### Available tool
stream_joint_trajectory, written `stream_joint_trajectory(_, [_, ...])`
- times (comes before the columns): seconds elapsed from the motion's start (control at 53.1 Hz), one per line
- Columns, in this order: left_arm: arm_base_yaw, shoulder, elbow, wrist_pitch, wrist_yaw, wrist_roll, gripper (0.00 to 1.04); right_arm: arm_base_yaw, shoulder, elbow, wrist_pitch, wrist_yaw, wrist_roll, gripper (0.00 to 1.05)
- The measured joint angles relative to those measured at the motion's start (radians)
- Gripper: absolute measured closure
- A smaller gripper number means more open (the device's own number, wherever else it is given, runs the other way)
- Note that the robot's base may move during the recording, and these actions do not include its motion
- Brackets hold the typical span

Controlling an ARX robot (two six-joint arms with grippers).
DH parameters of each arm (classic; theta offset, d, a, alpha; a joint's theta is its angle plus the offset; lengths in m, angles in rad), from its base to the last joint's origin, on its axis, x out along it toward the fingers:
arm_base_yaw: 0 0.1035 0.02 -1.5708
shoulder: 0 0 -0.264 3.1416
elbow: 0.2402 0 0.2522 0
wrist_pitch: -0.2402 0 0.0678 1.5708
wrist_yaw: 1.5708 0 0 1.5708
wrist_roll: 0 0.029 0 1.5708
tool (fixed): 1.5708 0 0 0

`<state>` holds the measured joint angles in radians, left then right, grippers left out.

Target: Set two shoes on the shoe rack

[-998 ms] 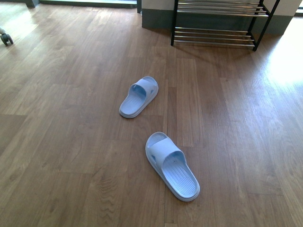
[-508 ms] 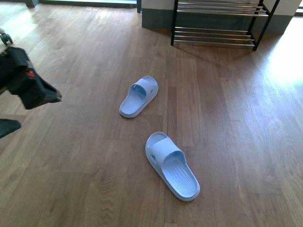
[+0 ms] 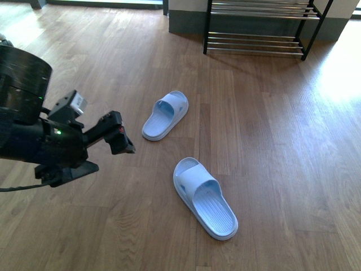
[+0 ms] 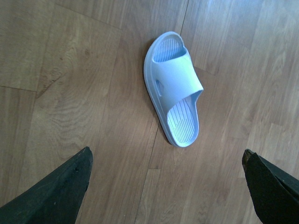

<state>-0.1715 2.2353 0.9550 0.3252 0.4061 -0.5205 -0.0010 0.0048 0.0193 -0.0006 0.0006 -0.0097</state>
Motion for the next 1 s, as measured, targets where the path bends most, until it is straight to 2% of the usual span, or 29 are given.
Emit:
stream_joint_trajectory(0.075, [-0.012,0.079,0.063,-0.007,0.046,-0.006,0.09,0.0,0.0,0.0,0.0,0.0,0.0,0.09])
stream_joint_trajectory(0.358, [-0.074,0.311,0.275,-0.033,0.119,-0.042,0.09,0.0,0.0,0.0,0.0,0.0,0.0,0.09])
stream_joint_trajectory(0.659, [-0.127,0.52,0.571,-0.161,0.138,-0.02,0.09,0.0,0.0,0.0,0.0,0.0,0.0,0.09])
stream_joint_trajectory(0.998, [-0.172,0.679,0.788,-0.239,0.23,0.0,0.09,0.0,0.0,0.0,0.0,0.0,0.0,0.09])
